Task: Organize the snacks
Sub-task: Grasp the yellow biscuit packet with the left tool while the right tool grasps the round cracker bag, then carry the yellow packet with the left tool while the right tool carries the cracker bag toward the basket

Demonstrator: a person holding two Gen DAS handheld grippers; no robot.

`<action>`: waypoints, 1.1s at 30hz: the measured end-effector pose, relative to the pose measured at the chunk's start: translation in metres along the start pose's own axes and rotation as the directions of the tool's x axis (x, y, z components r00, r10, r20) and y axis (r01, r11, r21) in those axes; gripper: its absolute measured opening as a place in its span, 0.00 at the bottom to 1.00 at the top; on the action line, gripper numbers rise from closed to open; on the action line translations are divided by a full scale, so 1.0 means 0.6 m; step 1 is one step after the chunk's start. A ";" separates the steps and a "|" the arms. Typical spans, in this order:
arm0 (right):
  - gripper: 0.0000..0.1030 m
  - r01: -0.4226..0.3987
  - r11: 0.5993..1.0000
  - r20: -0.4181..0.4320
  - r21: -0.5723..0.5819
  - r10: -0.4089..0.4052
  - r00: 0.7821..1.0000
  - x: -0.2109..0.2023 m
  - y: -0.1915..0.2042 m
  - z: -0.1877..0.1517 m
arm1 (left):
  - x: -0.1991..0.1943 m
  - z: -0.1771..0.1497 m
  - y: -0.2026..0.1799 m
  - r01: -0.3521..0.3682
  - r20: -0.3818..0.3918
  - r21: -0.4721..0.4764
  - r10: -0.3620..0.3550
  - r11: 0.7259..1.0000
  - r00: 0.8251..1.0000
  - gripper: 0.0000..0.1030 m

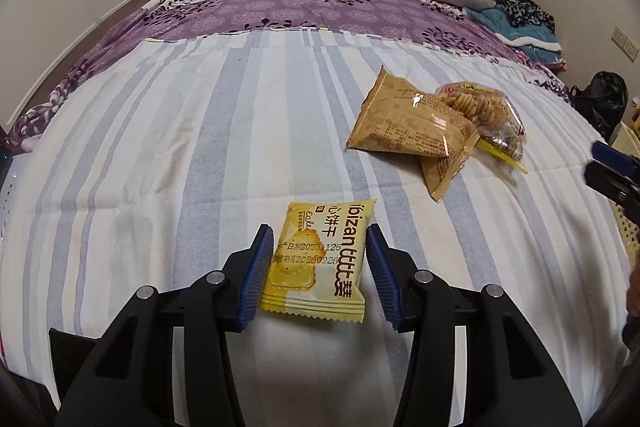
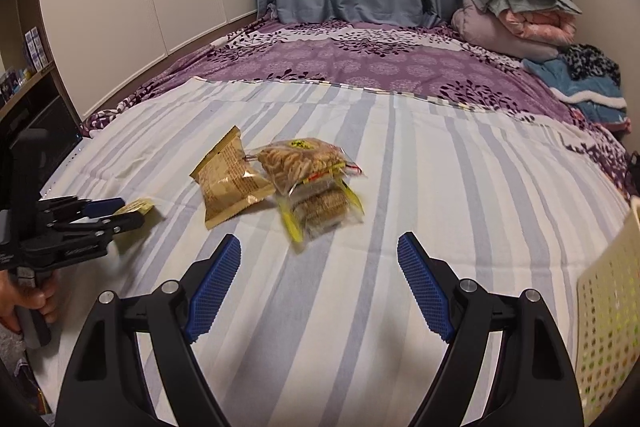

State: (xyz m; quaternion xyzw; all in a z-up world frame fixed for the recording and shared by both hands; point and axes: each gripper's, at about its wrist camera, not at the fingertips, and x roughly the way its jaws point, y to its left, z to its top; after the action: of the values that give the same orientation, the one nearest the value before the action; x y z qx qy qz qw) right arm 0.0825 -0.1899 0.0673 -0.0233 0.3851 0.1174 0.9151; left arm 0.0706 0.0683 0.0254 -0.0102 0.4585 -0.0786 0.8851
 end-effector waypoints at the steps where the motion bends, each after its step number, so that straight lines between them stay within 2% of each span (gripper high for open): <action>1: 0.78 -0.001 1.000 -0.003 -0.006 0.001 1.000 0.010 0.002 0.008 | -0.003 0.000 0.000 0.005 0.003 -0.005 -0.005 1.000 1.000 0.47; 2: 0.78 -0.002 1.000 -0.008 -0.008 0.002 1.000 0.023 0.002 0.016 | -0.005 -0.001 0.000 0.010 0.006 -0.008 -0.010 1.000 1.000 0.45; 3: 0.78 -0.001 1.000 -0.014 -0.008 0.001 1.000 0.035 0.001 0.025 | -0.006 -0.001 0.000 0.015 0.004 -0.011 -0.015 1.000 1.000 0.36; 7: 0.78 -0.037 0.999 -0.038 -0.002 0.037 0.999 0.089 0.001 0.063 | -0.009 -0.005 -0.002 0.034 0.002 -0.026 -0.034 0.999 0.999 0.36; 12: 0.79 -0.062 0.998 -0.072 -0.012 0.061 0.996 0.148 0.004 0.093 | 0.001 -0.011 0.004 0.020 -0.014 -0.042 -0.021 0.999 1.000 0.37; 14: 0.81 -0.086 0.996 -0.093 -0.009 0.085 0.992 0.169 0.005 0.100 | 0.006 -0.013 0.011 0.020 -0.021 -0.058 -0.021 0.998 1.000 0.41; 16: 0.82 -0.104 0.995 -0.119 -0.010 0.102 0.988 0.193 0.008 0.106 | 0.012 -0.016 0.016 0.009 -0.032 -0.071 -0.011 0.997 0.999 0.67; 22: 0.82 -0.126 0.992 -0.182 -0.010 0.122 0.976 0.246 0.024 0.108 | 0.026 -0.023 0.008 -0.002 -0.044 -0.053 -0.001 0.999 0.999 0.76; 26: 0.82 -0.121 0.993 -0.197 -0.009 0.117 0.973 0.259 0.027 0.107 | 0.026 -0.024 0.005 -0.007 -0.037 -0.052 0.005 0.999 0.999 0.77; 27: 0.79 -0.110 0.994 -0.193 -0.010 0.106 0.975 0.258 0.027 0.107 | 0.027 -0.024 0.005 -0.009 -0.036 -0.052 0.007 0.999 0.999 0.77; 28: 0.70 -0.099 0.995 -0.189 -0.018 0.093 0.978 0.256 0.028 0.107 | 0.027 -0.024 0.005 -0.011 -0.034 -0.052 0.009 0.999 0.999 0.77; 30: 0.59 -0.085 0.996 -0.186 -0.027 0.078 0.979 0.250 0.026 0.106 | 0.027 -0.024 0.004 -0.017 -0.031 -0.053 0.015 0.998 0.999 0.76; 32: 0.54 -0.077 0.997 -0.181 -0.030 0.071 0.981 0.243 0.022 0.103 | 0.025 -0.024 0.003 -0.040 -0.026 -0.059 0.039 0.997 0.999 0.69; 33: 0.54 -0.071 0.997 -0.175 -0.032 0.064 0.982 0.238 0.021 0.100 | 0.024 -0.024 0.005 -0.047 -0.024 -0.061 0.046 0.997 0.999 0.61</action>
State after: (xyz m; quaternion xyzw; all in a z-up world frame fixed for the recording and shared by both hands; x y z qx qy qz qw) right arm 0.2180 -0.1414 0.0089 -0.0379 0.4618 0.1532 0.8728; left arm 0.0671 0.0696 0.0050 -0.0260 0.4708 -0.0438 0.8808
